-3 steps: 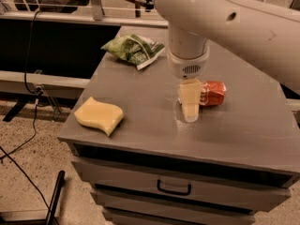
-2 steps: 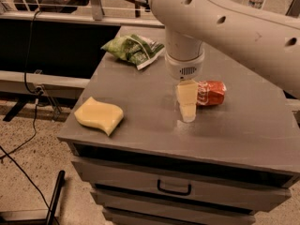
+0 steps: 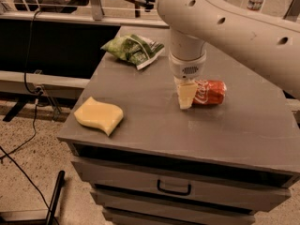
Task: Place coke can upright
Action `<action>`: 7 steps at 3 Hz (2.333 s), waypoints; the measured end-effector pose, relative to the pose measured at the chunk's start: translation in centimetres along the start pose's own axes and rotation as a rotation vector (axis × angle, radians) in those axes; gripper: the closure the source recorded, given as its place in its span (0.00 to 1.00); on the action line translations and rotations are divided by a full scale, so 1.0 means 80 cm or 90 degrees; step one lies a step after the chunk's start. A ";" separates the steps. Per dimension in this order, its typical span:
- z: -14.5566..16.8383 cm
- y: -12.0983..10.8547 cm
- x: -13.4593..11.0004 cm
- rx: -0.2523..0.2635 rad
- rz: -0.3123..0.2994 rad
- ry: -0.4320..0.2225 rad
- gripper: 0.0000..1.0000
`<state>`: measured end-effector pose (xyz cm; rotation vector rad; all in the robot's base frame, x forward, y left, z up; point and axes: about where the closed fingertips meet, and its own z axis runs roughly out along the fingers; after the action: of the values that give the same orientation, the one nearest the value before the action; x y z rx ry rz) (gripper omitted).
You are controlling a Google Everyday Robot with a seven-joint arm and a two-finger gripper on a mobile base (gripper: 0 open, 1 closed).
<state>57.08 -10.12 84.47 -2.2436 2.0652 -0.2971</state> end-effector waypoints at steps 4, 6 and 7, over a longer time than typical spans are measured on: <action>-0.126 -0.015 0.020 -0.026 0.017 -0.327 1.00; -0.184 -0.005 0.030 -0.016 0.073 -0.611 1.00; -0.195 0.024 0.034 -0.007 0.137 -0.804 1.00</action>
Offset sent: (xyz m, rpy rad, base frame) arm -0.0018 -0.0160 0.0330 0.1747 0.0672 0.0078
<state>52.35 -11.87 99.62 -1.4359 1.4718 0.8993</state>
